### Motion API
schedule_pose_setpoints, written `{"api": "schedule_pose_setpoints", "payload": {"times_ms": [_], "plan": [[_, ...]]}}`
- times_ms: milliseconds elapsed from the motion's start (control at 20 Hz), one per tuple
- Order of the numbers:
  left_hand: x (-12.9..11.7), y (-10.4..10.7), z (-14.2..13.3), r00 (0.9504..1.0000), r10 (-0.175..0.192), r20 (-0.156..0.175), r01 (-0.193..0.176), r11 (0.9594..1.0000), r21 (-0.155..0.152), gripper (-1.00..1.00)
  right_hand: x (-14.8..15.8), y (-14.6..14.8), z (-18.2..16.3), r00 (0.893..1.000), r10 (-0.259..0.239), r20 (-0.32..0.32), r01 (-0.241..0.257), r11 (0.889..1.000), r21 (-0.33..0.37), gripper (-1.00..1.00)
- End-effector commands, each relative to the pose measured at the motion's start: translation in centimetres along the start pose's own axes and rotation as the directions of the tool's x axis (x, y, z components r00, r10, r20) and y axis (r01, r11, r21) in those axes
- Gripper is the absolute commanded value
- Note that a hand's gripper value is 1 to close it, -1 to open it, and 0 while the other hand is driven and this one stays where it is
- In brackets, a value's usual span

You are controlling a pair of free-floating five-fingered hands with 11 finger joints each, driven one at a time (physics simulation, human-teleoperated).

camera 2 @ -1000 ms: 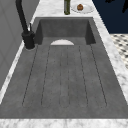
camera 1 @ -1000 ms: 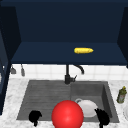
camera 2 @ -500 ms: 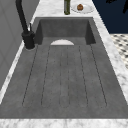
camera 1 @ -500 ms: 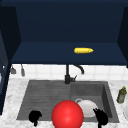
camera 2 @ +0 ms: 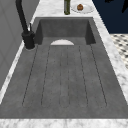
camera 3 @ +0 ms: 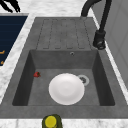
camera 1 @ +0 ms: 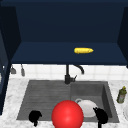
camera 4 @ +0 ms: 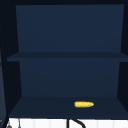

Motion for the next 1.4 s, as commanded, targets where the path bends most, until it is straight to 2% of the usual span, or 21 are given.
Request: {"api": "schedule_pose_setpoints", "payload": {"times_ms": [0,250,400,550,800,850,900,1050,1150,1200,1250,1350], "plan": [[0.0,0.0,0.0,1.0000,0.000,0.000,0.000,1.0000,0.000,0.00,0.1,0.0,0.0,1.000,0.000,0.000,0.000,1.000,0.000,-1.00],[0.0,0.0,0.0,1.0000,0.000,0.000,0.000,1.0000,0.000,0.00,1.5,1.7,-0.3,1.000,0.017,-0.012,-0.018,1.000,-0.019,-1.00],[0.0,0.0,0.0,1.0000,0.000,0.000,0.000,1.0000,0.000,0.00,1.2,1.7,-0.1,1.000,0.005,-0.023,-0.005,1.000,-0.026,-1.00],[0.0,0.0,0.0,1.0000,0.000,0.000,0.000,1.0000,0.000,0.00,0.5,1.5,-0.1,1.000,0.003,-0.003,-0.003,1.000,-0.014,-1.00],[0.0,0.0,0.0,1.0000,0.000,0.000,0.000,1.0000,0.000,0.00,-0.7,1.5,-0.3,0.997,0.001,0.071,-0.001,1.000,-0.001,-1.00],[-0.4,0.1,-0.6,0.9996,0.001,-0.029,-0.001,1.0000,0.009,-1.00,0.0,1.6,-0.2,0.999,-0.004,0.038,0.004,1.000,-0.007,0.00],[-0.4,0.1,-0.6,0.9995,0.006,-0.033,-0.005,0.9998,0.018,-1.00,-0.1,1.5,-0.2,0.999,0.009,0.037,-0.008,1.000,-0.012,0.00],[-0.2,0.1,-0.5,0.9999,0.016,-0.006,-0.016,0.9999,0.002,-1.00,-0.4,1.4,-0.2,0.999,0.008,0.032,-0.007,1.000,-0.020,0.00],[0.3,0.2,-0.4,1.0000,0.009,0.001,-0.009,1.0000,-0.001,-1.00,-0.4,1.4,-0.2,0.999,0.007,0.031,-0.006,1.000,-0.023,0.00],[0.2,0.1,-0.4,0.9998,0.019,0.000,-0.019,0.9998,-0.001,-1.00,-0.4,1.4,-0.2,1.000,0.006,0.031,-0.005,1.000,-0.024,0.00],[0.0,0.2,0.2,0.9996,0.028,0.001,-0.028,0.9996,0.001,-1.00,-0.4,1.4,-0.2,1.000,0.005,0.031,-0.005,1.000,-0.025,0.00],[-0.2,0.3,1.3,0.9996,0.028,-0.005,-0.028,0.9992,0.029,-1.00,-0.4,1.4,-0.3,1.000,0.004,0.030,-0.003,1.000,-0.026,0.00]]}}
